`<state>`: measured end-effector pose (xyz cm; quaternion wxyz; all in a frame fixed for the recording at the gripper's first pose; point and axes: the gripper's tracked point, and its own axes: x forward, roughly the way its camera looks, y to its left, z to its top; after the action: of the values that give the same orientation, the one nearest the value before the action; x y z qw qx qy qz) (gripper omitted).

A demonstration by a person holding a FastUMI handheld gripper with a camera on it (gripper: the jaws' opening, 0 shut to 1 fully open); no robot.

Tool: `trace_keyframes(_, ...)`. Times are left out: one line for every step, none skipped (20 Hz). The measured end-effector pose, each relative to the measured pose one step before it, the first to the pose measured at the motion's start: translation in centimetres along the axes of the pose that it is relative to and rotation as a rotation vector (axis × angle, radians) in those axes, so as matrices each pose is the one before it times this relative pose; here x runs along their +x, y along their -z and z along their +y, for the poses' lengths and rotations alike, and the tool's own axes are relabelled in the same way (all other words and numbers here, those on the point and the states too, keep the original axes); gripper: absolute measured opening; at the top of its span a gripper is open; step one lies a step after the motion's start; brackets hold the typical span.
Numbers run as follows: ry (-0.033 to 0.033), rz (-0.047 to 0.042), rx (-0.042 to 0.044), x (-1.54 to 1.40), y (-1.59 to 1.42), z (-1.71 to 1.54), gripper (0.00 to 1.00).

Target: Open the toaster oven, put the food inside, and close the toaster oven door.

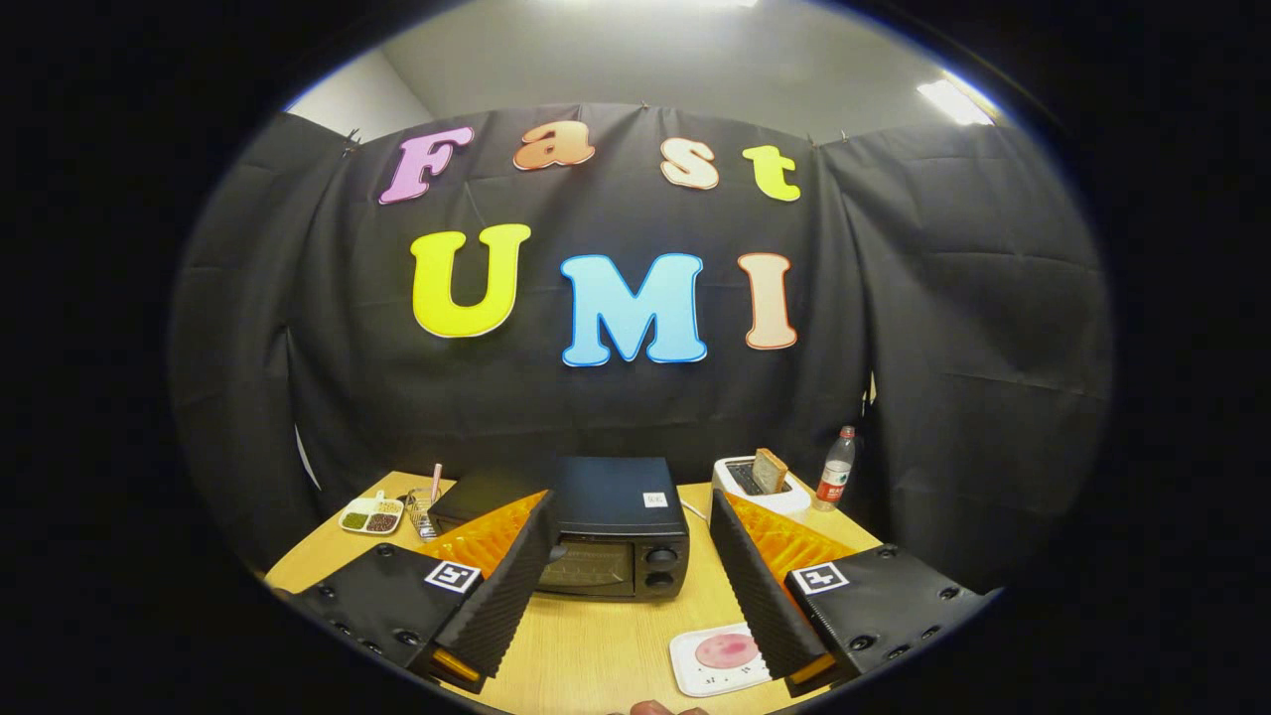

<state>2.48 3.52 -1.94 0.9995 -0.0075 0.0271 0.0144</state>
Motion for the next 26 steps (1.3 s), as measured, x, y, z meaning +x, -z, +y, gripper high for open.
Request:
trace_keyframes(-0.00717, 0.00668, -0.00383, 0.361, 0.285, 0.442, 0.98)
trace_keyframes(-0.00614, 0.00689, -0.00458, 0.39, 0.131, 0.386, 0.98)
trace_keyframes(-0.00539, 0.00452, -0.00334, 0.317, 0.227, 0.318, 0.98)
trace_keyframes(-0.00341, 0.00376, 0.00023, 0.441, 0.068, 0.195, 0.98)
trace_keyframes(-0.00392, 0.00531, 0.00316, 0.46, 0.246, 0.258, 0.98)
trace_keyframes(-0.00404, 0.00448, 0.0041, 0.34, 0.037, 0.316, 0.98)
trace_keyframes(-0.00293, 0.00153, 0.00204, 0.309, 0.087, 0.282, 0.98)
trace_keyframes(-0.00209, 0.0008, -0.00071, 0.331, -0.066, 0.187, 0.98)
trace_keyframes(-0.0006, 0.00036, -0.00184, 0.234, 0.039, 0.098, 0.98)
trace_keyframes(0.00003, 0.00134, -0.00004, 0.263, -0.077, 0.097, 0.98)
trace_keyframes(0.00043, 0.00193, 0.00233, 0.202, 0.107, 0.104, 0.98)
trace_keyframes(0.0009, 0.00194, 0.00291, 0.2, 0.007, 0.08, 0.98)
trace_keyframes(-0.00022, 0.00269, 0.00257, 0.164, 0.104, 0.127, 0.98)
trace_keyframes(-0.00264, 0.00394, 0.00061, 0.151, 0.0, 0.177, 0.98)
trace_keyframes(-0.00185, 0.00508, -0.00107, 0.273, 0.204, 0.117, 0.98)
trace_keyframes(-0.00064, 0.00732, -0.00187, 0.189, 0.065, 0.123, 0.98)
trace_keyframes(0.00053, 0.01186, -0.00085, 0.221, 0.245, 0.188, 0.98)
trace_keyframes(-0.00271, 0.01348, 0.00106, 0.261, 0.154, 0.268, 0.98)
trace_keyframes(-0.00478, 0.0117, -0.00094, 0.301, 0.128, 0.343, 0.98)
trace_keyframes(-0.00112, 0.00821, -0.00216, 0.31, -0.106, 0.242, 0.98)
trace_keyframes(-0.00224, 0.00571, -0.00176, 0.306, -0.041, 0.17, 0.98)
trace_keyframes(-0.0044, 0.00327, -0.00237, 0.347, -0.157, 0.356, 0.98)
trace_keyframes(-0.00511, 0.00438, -0.00301, 0.474, 0.01, 0.299, 0.98)
trace_keyframes(-0.00347, 0.00396, -0.00269, 0.521, 0.045, 0.275, 0.98)
trace_keyframes(-0.00175, 0.00545, -0.00193, 0.49, 0.135, 0.285, 0.98)
trace_keyframes(0.00203, 0.00876, -0.00033, 0.544, 0.087, 0.182, 0.98)
